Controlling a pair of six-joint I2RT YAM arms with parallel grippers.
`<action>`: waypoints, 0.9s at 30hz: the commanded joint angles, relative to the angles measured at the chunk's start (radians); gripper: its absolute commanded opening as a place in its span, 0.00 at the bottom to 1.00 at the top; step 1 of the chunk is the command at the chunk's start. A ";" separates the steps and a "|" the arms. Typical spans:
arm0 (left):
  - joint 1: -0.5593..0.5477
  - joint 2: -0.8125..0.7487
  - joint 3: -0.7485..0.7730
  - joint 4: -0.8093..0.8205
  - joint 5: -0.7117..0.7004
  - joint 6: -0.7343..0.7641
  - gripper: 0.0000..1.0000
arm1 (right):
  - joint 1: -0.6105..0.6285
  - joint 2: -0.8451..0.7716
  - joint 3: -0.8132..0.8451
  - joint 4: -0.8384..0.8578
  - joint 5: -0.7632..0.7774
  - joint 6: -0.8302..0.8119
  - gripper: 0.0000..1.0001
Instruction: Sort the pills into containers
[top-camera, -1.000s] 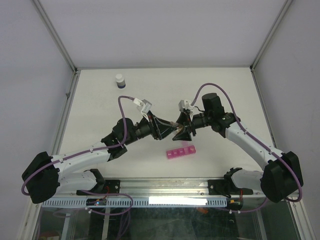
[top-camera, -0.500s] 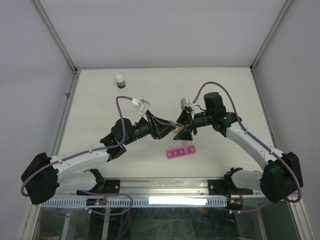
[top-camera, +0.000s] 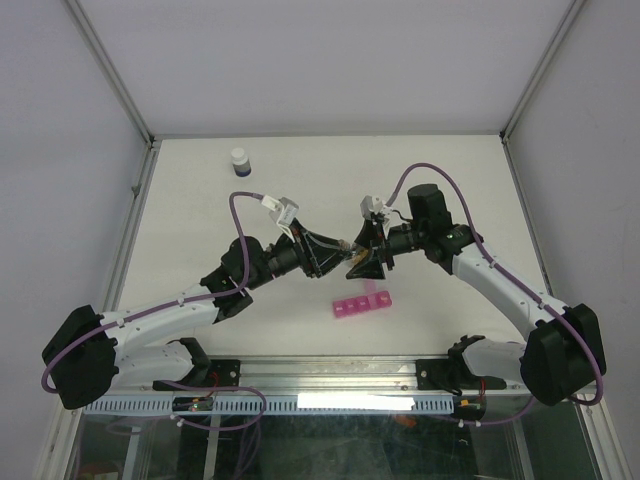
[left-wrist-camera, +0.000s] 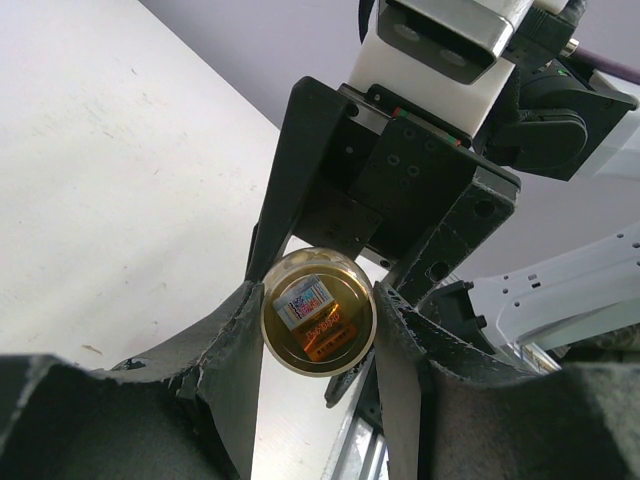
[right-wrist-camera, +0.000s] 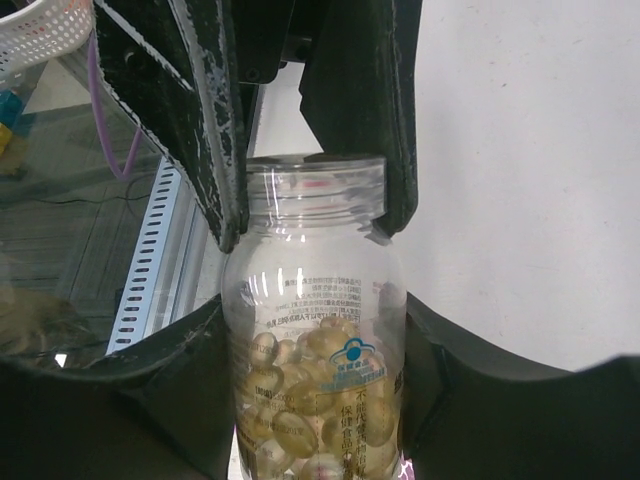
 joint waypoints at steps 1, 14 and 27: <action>-0.006 -0.021 0.006 0.076 0.010 -0.004 0.11 | 0.004 -0.019 0.030 0.015 -0.042 -0.001 0.00; 0.008 -0.283 -0.118 0.096 0.056 0.403 0.99 | -0.053 -0.041 0.069 -0.157 -0.168 -0.184 0.00; 0.017 -0.097 0.073 -0.096 0.358 0.817 0.93 | -0.065 -0.064 0.074 -0.318 -0.174 -0.448 0.00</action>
